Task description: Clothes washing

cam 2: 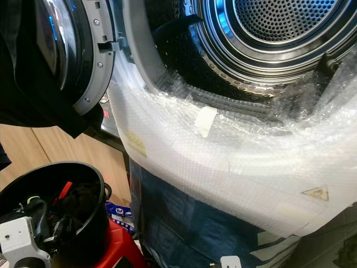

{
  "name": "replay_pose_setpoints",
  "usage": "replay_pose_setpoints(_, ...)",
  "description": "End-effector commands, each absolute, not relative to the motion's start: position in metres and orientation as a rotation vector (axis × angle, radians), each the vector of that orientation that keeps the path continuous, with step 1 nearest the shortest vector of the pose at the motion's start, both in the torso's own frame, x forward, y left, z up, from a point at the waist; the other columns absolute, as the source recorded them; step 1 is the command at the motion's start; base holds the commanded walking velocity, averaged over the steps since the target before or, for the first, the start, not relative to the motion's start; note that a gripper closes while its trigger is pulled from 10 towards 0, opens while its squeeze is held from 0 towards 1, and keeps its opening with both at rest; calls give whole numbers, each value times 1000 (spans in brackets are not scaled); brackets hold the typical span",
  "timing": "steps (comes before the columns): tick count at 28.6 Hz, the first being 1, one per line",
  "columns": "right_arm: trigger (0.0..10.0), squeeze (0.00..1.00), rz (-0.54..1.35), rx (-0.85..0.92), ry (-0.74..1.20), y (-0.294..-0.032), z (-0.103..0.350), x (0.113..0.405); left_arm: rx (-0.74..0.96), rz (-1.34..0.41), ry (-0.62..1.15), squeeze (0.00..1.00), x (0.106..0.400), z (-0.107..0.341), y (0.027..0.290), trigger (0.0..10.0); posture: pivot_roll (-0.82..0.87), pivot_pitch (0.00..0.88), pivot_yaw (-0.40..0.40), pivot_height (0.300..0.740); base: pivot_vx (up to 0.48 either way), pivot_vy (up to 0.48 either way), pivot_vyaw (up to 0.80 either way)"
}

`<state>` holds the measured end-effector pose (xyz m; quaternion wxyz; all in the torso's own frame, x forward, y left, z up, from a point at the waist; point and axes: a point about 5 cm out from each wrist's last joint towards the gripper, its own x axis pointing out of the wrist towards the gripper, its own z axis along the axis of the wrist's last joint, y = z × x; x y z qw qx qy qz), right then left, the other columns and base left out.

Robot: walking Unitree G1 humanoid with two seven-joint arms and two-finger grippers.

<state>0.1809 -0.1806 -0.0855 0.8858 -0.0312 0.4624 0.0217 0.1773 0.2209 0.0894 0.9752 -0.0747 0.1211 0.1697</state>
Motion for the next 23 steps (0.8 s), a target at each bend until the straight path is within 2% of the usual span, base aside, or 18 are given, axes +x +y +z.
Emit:
replay_pose_setpoints(1, 10000, 0, 40, -59, 937, -181, -82, 187, -151, 330, 247, 0, 177, 88, 216, 0, 159, 0, -18, 740, 0, 0, 0)
replay_pose_setpoints(13, 10000, 0, 40, -52, 960, -178, -87, 177, -136, 325, 219, 0, 179, 90, 217, 0, 143, 0, -10, 740, 0, 0, 0)
replay_pose_setpoints(23, 10000, 0, 16, -33, 962, -180, -89, 174, -150, 313, 176, 0, 199, 92, 217, 0, 126, 0, -1, 740, 0, 0, 0)
